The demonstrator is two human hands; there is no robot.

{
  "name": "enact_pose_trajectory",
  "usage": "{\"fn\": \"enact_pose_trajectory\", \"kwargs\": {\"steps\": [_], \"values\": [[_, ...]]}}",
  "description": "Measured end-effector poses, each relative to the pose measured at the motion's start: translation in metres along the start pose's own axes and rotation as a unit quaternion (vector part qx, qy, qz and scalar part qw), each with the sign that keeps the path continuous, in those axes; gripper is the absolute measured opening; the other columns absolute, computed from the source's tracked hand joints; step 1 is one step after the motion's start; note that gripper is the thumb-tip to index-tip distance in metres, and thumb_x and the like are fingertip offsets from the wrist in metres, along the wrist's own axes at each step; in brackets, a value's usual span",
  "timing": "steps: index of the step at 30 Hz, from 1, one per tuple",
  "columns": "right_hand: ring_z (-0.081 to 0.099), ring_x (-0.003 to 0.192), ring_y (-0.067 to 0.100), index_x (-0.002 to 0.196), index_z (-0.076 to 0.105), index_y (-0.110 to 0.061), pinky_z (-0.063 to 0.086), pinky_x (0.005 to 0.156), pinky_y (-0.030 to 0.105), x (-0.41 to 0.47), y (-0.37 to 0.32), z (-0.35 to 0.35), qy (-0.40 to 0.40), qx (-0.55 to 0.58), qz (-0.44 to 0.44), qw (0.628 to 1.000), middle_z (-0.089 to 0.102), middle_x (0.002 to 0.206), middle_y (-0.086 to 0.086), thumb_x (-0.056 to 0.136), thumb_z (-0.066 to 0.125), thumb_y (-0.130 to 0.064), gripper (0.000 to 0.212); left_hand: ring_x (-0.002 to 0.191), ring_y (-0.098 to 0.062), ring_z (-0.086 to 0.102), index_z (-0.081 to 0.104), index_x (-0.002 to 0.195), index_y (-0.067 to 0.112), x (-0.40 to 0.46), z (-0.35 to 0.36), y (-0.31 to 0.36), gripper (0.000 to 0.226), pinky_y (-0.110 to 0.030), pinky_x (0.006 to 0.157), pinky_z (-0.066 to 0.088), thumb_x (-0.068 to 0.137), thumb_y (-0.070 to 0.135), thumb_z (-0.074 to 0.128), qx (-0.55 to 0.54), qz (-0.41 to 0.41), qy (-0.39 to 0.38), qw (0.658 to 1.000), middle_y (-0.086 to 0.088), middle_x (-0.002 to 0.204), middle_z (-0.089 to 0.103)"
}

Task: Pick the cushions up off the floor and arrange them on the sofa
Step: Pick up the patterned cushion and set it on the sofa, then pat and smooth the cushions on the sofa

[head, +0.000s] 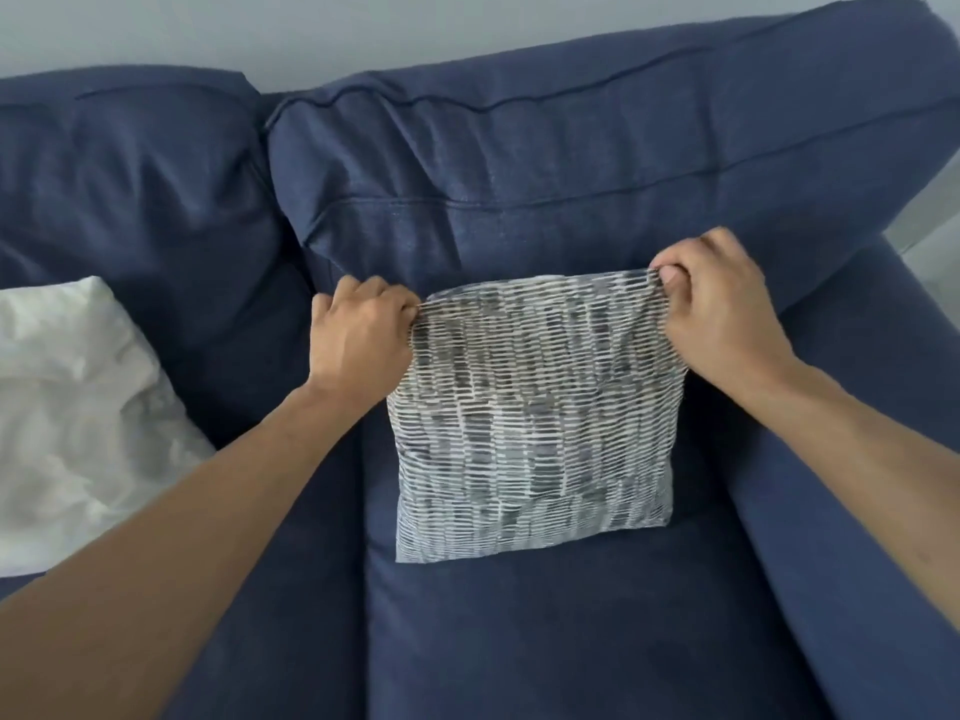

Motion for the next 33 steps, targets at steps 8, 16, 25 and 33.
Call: {"fn": "enact_pose_trajectory", "kwargs": {"steps": [8,16,25,33], "values": [[0.061,0.108,0.035,0.129,0.071,-0.005,0.049,0.092,0.04,-0.008,-0.001,0.012,0.036,-0.011,-0.001,0.999,0.06,0.126,0.016,0.112,0.053,-0.016,0.027,0.11,-0.032,0.056,0.076,0.119,0.023,-0.008,0.001,0.002,0.025,-0.046,0.094,0.036,0.109,0.026,0.054,-0.034,-0.077,0.043,0.996,-0.002,0.118,0.071],[0.01,0.17,0.032,0.172,0.026,-0.005,0.013,0.135,0.062,-0.057,-0.049,0.062,-0.068,-0.09,-0.242,0.964,0.02,0.182,0.015,0.117,0.038,-0.035,0.064,0.165,-0.02,0.011,0.03,0.167,0.01,-0.039,0.02,0.109,0.061,-0.05,0.132,0.015,0.116,0.043,0.025,-0.154,0.153,-0.054,0.975,-0.005,0.177,0.023],[0.003,0.171,0.027,0.175,0.016,-0.014,0.007,0.136,0.059,-0.042,-0.016,0.072,-0.096,-0.175,-0.169,0.965,0.011,0.184,0.007,0.117,0.019,-0.057,0.073,0.159,-0.015,-0.03,-0.017,0.168,0.019,-0.034,0.053,0.076,0.081,-0.049,0.132,-0.009,0.105,0.07,-0.004,0.066,0.123,-0.178,0.974,0.004,0.175,-0.028],[0.006,0.171,0.025,0.174,0.022,-0.021,0.004,0.134,0.066,-0.043,0.004,0.052,-0.096,-0.187,-0.069,0.975,0.014,0.183,0.002,0.114,0.013,-0.063,0.074,0.161,-0.017,-0.025,-0.017,0.168,0.021,-0.05,0.027,0.001,0.086,-0.051,0.133,-0.008,0.104,0.075,-0.001,0.076,-0.021,-0.193,0.978,0.002,0.176,-0.024]]}}
Point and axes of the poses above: each hand's wrist, its own x-axis towards the middle knuckle, its own z-axis out of the palm, y = z × x, the point moved 3 cm from there along x, towards the middle knuckle
